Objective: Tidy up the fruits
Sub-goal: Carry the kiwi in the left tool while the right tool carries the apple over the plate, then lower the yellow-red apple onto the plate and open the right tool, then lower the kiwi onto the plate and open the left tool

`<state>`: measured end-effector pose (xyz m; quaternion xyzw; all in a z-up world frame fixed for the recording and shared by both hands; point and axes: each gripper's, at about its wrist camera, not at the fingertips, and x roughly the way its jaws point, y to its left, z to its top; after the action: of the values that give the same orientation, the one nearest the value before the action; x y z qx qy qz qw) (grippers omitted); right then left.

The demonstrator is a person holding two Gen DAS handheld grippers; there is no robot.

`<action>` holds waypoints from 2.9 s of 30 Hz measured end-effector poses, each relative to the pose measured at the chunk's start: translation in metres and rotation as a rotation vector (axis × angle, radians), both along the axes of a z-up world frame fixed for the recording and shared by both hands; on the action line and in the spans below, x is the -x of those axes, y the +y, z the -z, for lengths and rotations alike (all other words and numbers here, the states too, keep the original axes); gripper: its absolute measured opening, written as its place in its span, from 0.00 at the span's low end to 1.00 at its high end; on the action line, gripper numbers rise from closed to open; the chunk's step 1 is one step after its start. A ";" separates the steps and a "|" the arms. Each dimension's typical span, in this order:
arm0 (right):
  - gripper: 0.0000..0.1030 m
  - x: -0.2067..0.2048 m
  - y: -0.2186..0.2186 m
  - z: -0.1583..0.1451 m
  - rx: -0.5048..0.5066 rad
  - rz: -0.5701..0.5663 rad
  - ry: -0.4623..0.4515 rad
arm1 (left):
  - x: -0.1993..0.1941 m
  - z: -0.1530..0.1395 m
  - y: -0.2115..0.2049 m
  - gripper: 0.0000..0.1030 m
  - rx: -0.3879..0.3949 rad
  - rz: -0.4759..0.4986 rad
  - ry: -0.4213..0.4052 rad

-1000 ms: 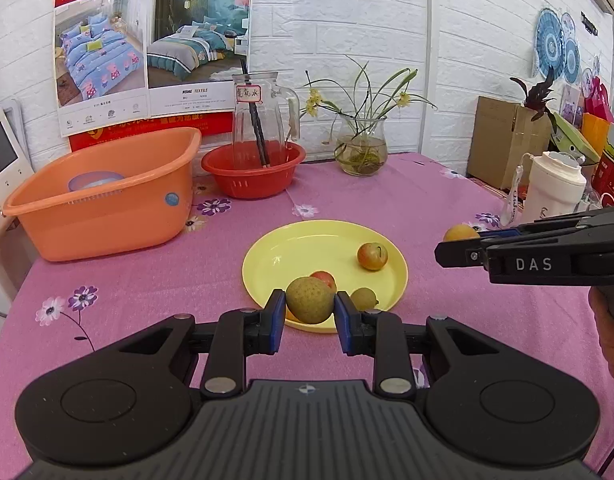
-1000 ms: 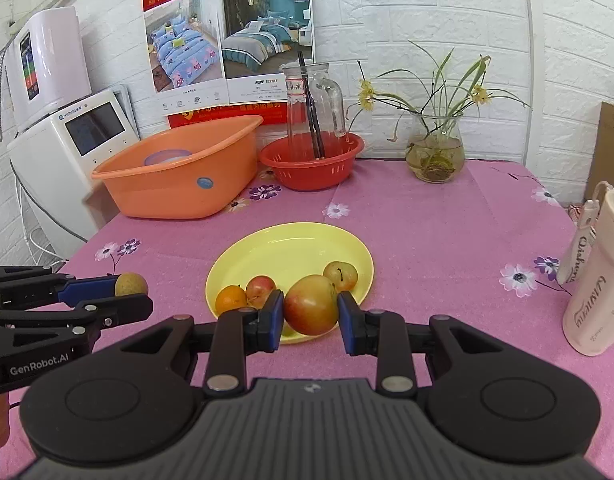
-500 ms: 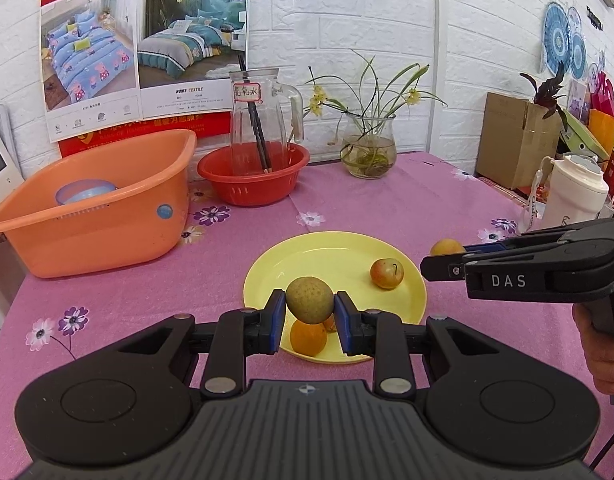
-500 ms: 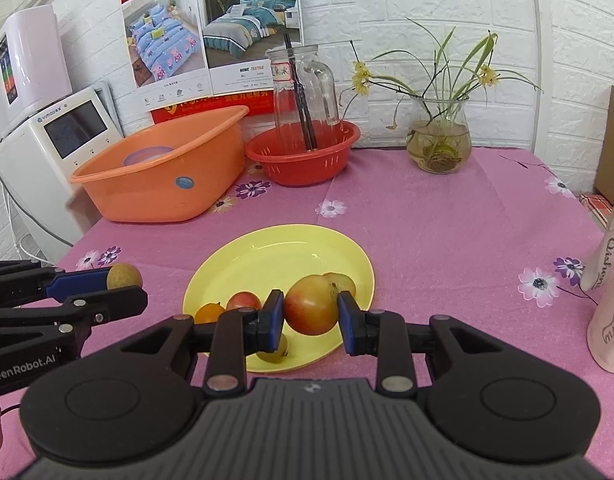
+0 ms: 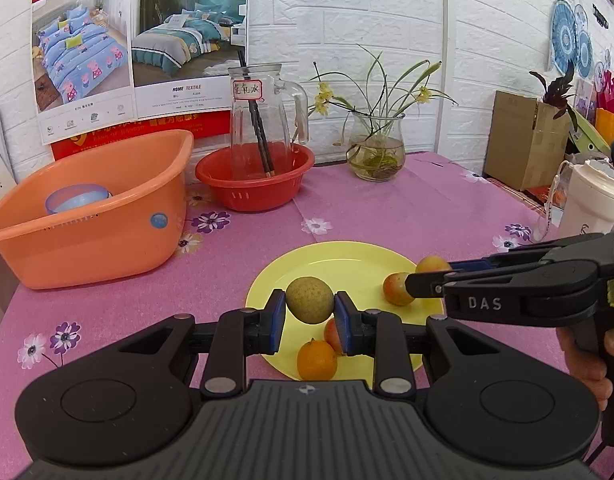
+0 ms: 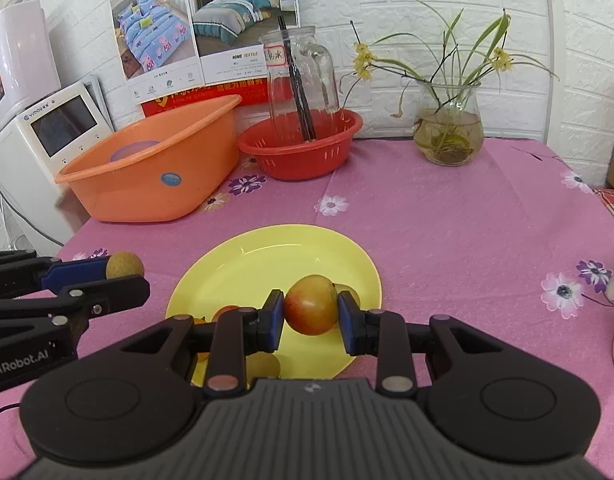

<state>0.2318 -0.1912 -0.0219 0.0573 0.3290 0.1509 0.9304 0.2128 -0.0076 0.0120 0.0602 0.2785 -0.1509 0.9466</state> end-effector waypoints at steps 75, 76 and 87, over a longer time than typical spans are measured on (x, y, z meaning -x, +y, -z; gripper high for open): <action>0.77 -0.014 -0.002 0.015 -0.024 0.011 0.019 | -0.065 0.047 -0.014 0.24 -0.002 -0.032 0.145; 0.77 -0.014 -0.002 0.016 -0.023 0.011 0.021 | -0.065 0.048 -0.014 0.24 -0.004 -0.035 0.147; 0.77 -0.015 -0.003 0.016 -0.028 0.018 0.026 | -0.065 0.049 -0.015 0.25 -0.007 -0.045 0.150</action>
<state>0.2466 -0.1944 -0.0383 0.0752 0.3383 0.1464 0.9265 0.2780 -0.0224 -0.0366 0.0459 0.3502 -0.1328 0.9261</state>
